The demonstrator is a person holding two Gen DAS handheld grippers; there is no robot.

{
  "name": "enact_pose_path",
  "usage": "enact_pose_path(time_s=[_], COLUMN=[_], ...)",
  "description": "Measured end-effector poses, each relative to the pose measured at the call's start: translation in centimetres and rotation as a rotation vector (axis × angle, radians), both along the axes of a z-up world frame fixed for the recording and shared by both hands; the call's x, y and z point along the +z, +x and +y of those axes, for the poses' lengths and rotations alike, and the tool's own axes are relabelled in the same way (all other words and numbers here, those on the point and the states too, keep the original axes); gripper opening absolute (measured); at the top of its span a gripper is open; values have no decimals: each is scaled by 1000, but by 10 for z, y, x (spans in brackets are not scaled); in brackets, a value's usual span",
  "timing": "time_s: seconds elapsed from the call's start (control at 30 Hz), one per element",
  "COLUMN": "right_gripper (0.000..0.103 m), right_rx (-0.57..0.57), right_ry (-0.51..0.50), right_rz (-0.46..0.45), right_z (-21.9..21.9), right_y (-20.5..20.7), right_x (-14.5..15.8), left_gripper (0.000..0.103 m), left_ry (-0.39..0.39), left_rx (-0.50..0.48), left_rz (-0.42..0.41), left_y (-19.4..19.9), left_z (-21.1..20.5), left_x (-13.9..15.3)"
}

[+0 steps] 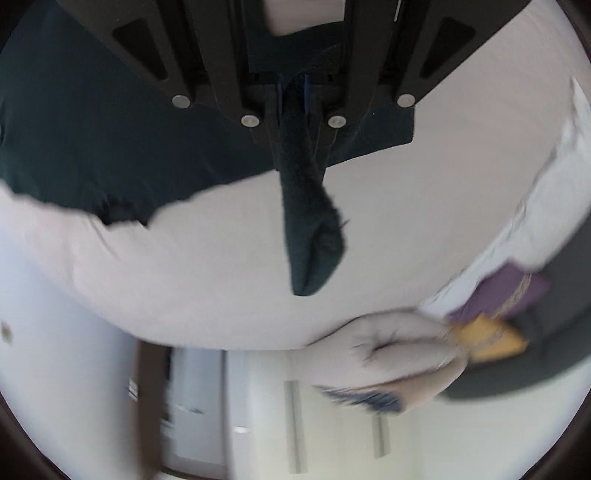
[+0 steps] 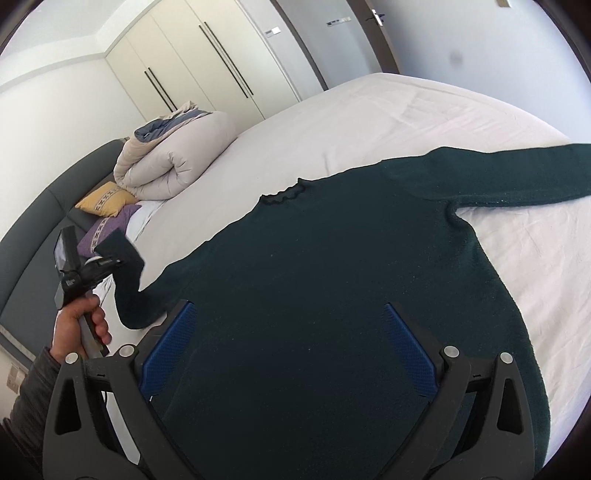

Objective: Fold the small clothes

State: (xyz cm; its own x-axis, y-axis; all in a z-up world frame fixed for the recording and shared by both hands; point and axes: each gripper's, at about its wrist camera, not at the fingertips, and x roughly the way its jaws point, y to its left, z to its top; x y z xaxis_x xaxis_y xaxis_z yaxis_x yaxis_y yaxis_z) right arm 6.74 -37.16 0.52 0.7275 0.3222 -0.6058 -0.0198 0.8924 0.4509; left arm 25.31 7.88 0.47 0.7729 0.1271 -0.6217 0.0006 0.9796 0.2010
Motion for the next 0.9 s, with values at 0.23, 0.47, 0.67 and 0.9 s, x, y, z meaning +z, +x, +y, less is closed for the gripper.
enact_pose_path(time_s=[0.23, 0.47, 0.67, 0.9], right_gripper=[99, 68, 67, 60], right_rx=[73, 233, 289, 362], right_ry=[186, 487, 653, 628], right_rz=[127, 379, 511, 548], right_z=[-23, 20, 81, 137], right_y=[75, 198, 269, 307], right_x=[-33, -95, -139, -152], left_gripper=[7, 7, 11, 19], left_ry=[285, 242, 301, 296], left_rx=[-165, -139, -140, -137], left_rz=[11, -46, -69, -62], left_y=[-31, -42, -49, -49], left_z=[-100, -96, -103, -103], left_x=[-80, -71, -75, -78])
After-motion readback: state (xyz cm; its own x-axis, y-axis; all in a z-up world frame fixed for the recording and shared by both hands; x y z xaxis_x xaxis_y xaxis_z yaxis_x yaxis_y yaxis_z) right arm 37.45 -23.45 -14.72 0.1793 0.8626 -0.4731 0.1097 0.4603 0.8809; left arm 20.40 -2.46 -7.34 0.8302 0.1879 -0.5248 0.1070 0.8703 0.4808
